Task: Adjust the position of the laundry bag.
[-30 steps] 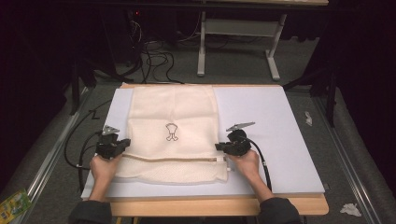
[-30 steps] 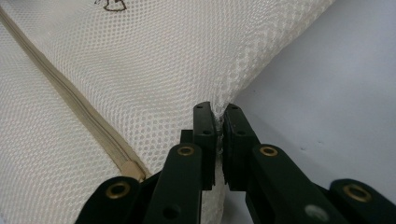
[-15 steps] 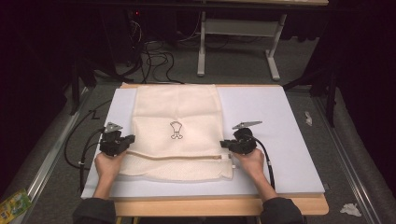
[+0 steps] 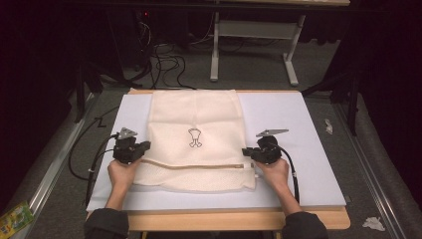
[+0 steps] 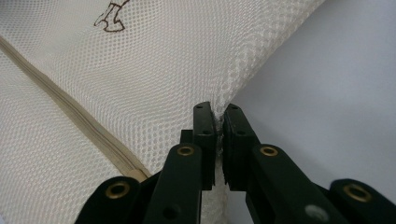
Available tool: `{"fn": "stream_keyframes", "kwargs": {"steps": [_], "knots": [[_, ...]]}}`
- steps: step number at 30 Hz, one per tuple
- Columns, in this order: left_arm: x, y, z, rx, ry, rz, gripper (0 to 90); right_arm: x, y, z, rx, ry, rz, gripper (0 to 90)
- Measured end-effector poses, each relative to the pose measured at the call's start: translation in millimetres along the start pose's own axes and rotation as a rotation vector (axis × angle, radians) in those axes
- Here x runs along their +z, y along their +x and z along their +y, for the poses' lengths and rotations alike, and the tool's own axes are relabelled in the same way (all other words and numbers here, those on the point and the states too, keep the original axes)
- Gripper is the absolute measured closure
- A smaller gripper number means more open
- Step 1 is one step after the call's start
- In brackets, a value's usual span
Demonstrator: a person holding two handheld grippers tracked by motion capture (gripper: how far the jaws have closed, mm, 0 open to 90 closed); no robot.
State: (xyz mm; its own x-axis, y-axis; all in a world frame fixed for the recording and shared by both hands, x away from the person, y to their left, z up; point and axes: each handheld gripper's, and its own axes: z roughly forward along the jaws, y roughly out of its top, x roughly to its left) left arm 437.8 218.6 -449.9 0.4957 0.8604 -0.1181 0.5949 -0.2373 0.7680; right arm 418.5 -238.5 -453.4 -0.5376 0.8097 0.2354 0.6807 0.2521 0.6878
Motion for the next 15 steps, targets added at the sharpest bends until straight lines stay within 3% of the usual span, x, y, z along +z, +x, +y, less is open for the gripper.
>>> {"fn": "stream_keyframes", "kwargs": {"steps": [7,15], "knots": [[6.0,-7.5,4.4,0.004,-0.012,-0.013,85.7,-6.7,-5.9,-2.9,-0.001,-0.001,-0.022,86.5],[13.4,-17.1,10.9,0.012,-0.012,-0.039,85.7,-17.8,-19.7,-9.8,0.037,-0.021,-0.035,86.4]]}}
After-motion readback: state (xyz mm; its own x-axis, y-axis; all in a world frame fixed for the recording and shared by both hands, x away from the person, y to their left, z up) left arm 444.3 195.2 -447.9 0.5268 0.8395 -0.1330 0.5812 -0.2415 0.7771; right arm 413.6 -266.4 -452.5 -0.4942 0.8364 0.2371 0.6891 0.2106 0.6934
